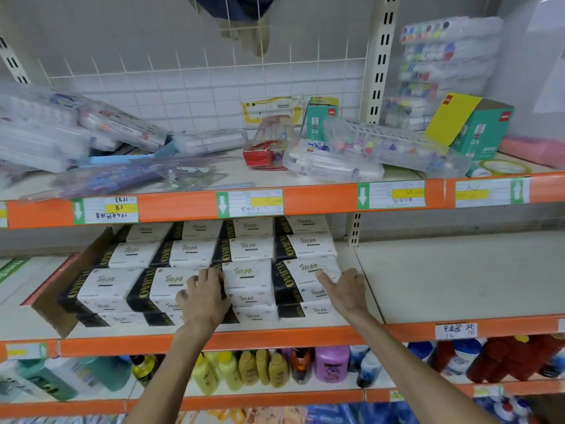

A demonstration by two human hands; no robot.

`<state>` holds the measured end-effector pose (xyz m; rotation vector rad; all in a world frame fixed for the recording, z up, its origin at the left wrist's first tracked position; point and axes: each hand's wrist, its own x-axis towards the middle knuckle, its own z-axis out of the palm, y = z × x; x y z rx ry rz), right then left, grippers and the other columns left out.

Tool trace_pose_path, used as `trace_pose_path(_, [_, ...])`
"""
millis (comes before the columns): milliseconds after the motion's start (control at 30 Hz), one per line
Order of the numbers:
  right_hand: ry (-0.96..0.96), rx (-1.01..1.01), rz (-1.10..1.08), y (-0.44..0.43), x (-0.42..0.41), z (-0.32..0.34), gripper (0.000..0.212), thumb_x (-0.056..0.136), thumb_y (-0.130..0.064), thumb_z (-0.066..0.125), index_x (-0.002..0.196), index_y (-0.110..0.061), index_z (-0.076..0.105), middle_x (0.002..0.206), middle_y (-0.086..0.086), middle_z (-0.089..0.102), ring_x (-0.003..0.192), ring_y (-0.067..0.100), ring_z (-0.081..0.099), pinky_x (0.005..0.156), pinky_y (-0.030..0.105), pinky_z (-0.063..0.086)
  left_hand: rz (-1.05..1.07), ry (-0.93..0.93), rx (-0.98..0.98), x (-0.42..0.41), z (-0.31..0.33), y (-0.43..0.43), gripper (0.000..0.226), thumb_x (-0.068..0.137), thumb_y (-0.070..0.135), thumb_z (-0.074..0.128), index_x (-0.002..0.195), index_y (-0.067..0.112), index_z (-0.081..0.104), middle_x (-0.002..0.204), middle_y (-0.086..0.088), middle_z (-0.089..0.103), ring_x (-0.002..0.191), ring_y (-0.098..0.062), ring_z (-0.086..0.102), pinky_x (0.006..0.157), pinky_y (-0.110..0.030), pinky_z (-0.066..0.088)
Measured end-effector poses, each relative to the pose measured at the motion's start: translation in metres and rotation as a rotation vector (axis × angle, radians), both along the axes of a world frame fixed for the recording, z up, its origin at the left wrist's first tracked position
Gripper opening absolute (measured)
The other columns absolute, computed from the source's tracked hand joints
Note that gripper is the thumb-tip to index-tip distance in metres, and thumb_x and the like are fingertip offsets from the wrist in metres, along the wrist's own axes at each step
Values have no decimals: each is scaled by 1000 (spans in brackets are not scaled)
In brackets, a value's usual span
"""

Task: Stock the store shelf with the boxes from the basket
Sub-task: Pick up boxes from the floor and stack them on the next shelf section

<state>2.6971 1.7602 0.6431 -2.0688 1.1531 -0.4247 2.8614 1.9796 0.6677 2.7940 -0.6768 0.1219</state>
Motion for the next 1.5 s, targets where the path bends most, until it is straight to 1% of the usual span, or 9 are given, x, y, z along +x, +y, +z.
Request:
trace_pose_path(167, [16, -6, -33, 0, -2, -6, 75, 87, -63, 50, 127, 0, 38, 128, 18, 41, 112, 27, 43, 88, 39, 46, -30, 12, -10, 3, 3, 2, 42, 83, 23, 63, 121, 28, 46, 126, 4, 48, 121, -25, 41, 97, -49, 36])
trace_pose_path(400, [-25, 67, -97, 10, -3, -12, 72, 89, -58, 52, 128, -1, 32, 130, 18, 37, 115, 30, 40, 85, 39, 41, -87, 92, -89, 9, 8, 9, 36, 81, 23, 69, 111, 30, 52, 122, 5, 51, 115, -24, 45, 86, -47, 36])
trace_pose_path(633, [-120, 103, 7, -2, -11, -13, 55, 91, -56, 47, 116, -7, 45, 122, 13, 45, 106, 24, 47, 83, 36, 44, -110, 100, -108, 4, 5, 6, 44, 81, 27, 67, 122, 30, 49, 129, 5, 51, 121, -23, 46, 98, -49, 33])
trace_pose_path(800, [-207, 109, 8, -10, -35, -18, 45, 95, -50, 42, 113, -11, 55, 111, 12, 61, 101, 27, 59, 92, 43, 50, -89, -106, -66, -12, 2, -6, 47, 80, 32, 66, 125, 23, 53, 131, -2, 48, 130, -27, 34, 106, -51, 27])
trace_pose_path(933, [-221, 68, -99, -23, -64, -21, 45, 96, -45, 43, 119, -7, 52, 113, 10, 55, 102, 23, 53, 89, 35, 45, -270, -143, -161, -56, 3, -47, 36, 85, 29, 62, 119, 22, 55, 124, -3, 48, 123, -27, 37, 101, -46, 32])
trace_pose_path(1100, [-219, -31, -101, -43, -118, -23, 33, 98, -38, 47, 105, -8, 57, 100, 8, 57, 95, 22, 54, 83, 32, 44, -564, -150, -264, -119, -3, -104, 25, 86, 20, 59, 111, 19, 61, 115, -3, 52, 110, -26, 45, 90, -39, 43])
trace_pose_path(1267, [-219, -84, -33, -68, -194, -34, 17, 99, -28, 48, 107, -14, 55, 106, 2, 57, 96, 18, 57, 86, 32, 48, -768, 42, -372, -190, -26, -160, 17, 88, 9, 53, 98, 18, 64, 102, -1, 56, 97, -19, 53, 86, -34, 47])
trace_pose_path(1367, [-161, -40, 34, -87, -243, -45, 14, 100, -28, 47, 105, -16, 54, 99, 3, 60, 85, 17, 60, 78, 36, 48, -812, 167, -305, -241, -51, -189, 17, 88, 6, 53, 95, 16, 65, 100, -3, 60, 96, -22, 56, 85, -34, 46])
trace_pose_path(1500, [-46, -6, 147, -109, -301, -72, 12, 100, -31, 46, 99, -20, 51, 88, -4, 60, 72, 12, 59, 67, 38, 48, -696, 386, -145, -300, -95, -206, 21, 85, 3, 53, 98, 12, 65, 105, -8, 63, 101, -26, 58, 86, -33, 46])
